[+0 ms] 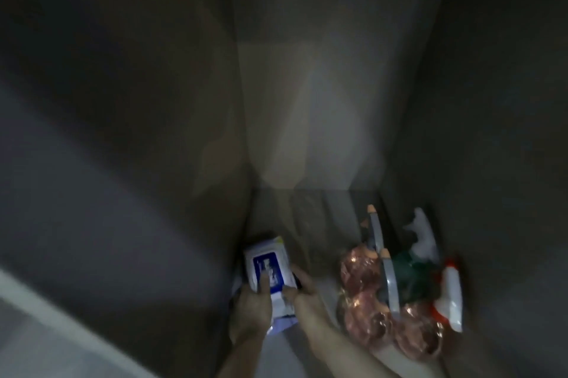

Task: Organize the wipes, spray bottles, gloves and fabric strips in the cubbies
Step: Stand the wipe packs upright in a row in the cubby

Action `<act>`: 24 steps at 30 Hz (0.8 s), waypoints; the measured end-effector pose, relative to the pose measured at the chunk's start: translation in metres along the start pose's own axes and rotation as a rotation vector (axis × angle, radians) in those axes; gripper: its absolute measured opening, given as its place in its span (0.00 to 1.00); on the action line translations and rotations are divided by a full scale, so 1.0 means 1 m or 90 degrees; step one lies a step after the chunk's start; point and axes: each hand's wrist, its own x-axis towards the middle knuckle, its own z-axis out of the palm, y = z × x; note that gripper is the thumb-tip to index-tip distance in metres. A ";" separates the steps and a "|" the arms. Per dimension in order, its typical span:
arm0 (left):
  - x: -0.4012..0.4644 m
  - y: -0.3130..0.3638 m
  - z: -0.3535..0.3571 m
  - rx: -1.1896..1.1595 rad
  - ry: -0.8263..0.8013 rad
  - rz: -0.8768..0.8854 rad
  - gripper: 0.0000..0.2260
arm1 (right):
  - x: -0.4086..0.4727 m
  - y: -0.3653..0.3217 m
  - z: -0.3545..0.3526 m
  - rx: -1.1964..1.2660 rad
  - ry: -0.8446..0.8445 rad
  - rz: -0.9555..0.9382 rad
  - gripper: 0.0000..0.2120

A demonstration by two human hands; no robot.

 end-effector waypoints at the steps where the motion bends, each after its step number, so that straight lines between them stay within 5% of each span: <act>1: -0.009 -0.016 0.000 0.047 -0.032 0.000 0.27 | -0.011 0.011 -0.006 -0.025 0.027 -0.030 0.11; 4: -0.047 -0.042 -0.008 0.155 -0.133 -0.044 0.26 | -0.034 0.035 -0.025 -0.159 0.019 -0.035 0.08; 6: -0.058 -0.053 -0.011 0.113 -0.153 -0.066 0.32 | -0.047 0.035 -0.030 -0.241 -0.028 -0.005 0.21; 10: -0.088 -0.046 -0.021 -0.076 -0.143 -0.173 0.33 | -0.077 0.021 -0.033 -0.055 -0.162 0.015 0.17; 13: -0.111 -0.043 -0.032 -0.118 -0.127 -0.101 0.31 | -0.104 0.016 -0.044 0.024 -0.176 -0.028 0.20; 17: -0.150 -0.027 -0.044 -0.306 -0.158 0.002 0.12 | -0.152 0.002 -0.052 0.074 -0.128 -0.105 0.33; 20: -0.181 -0.007 -0.050 -0.384 -0.205 0.086 0.15 | -0.189 -0.014 -0.067 0.141 -0.130 -0.139 0.28; 24: -0.223 0.005 -0.041 -0.427 -0.205 0.127 0.16 | -0.236 -0.024 -0.111 0.123 -0.182 -0.154 0.33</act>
